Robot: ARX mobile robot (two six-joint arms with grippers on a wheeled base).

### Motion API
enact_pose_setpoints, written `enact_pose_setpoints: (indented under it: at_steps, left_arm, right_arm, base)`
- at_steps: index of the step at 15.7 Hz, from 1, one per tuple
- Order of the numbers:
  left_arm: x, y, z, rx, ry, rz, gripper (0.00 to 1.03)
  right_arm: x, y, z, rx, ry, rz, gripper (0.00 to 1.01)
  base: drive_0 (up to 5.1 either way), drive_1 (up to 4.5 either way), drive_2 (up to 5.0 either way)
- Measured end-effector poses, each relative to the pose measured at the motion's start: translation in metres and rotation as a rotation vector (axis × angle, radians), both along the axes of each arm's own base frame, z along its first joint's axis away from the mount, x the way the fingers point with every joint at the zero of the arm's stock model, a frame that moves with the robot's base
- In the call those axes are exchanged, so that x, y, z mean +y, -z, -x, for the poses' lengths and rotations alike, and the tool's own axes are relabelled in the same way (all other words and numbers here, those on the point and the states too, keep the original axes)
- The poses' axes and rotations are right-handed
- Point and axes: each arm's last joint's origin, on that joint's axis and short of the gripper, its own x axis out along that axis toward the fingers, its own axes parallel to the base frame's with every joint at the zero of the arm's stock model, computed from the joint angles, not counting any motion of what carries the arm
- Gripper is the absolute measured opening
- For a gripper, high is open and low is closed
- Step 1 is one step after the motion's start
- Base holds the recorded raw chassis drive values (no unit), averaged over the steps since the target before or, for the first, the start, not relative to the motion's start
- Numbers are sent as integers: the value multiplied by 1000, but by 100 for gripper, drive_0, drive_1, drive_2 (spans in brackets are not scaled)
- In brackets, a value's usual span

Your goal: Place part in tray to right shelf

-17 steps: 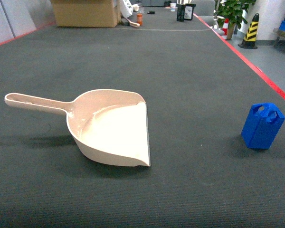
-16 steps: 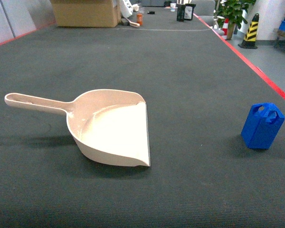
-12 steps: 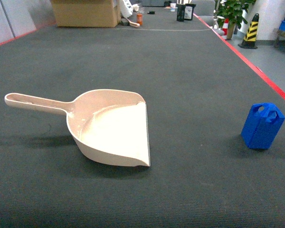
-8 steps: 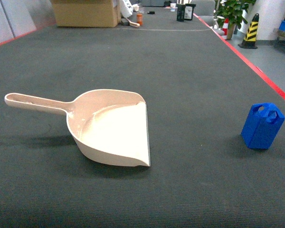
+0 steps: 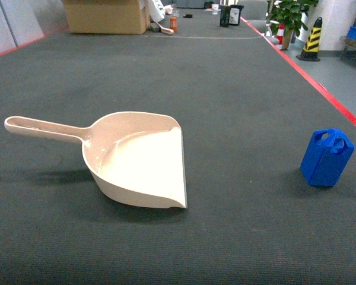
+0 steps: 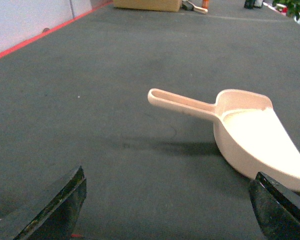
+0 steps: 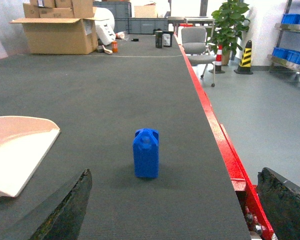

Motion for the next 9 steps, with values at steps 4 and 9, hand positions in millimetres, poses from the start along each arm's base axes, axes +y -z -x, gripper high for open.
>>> enact_pose_setpoints:
  at_steps: [4,9]
  left_arm:
    - [2,-9,-18,-10,12,78,98]
    - [-3,1,-117,40,124,538,98]
  right_arm:
    - [0,0,0,3,1,0,98]
    - [0,0,0,3,1,0,98]
  base:
    - [0,0,0]
    - [0,0,0]
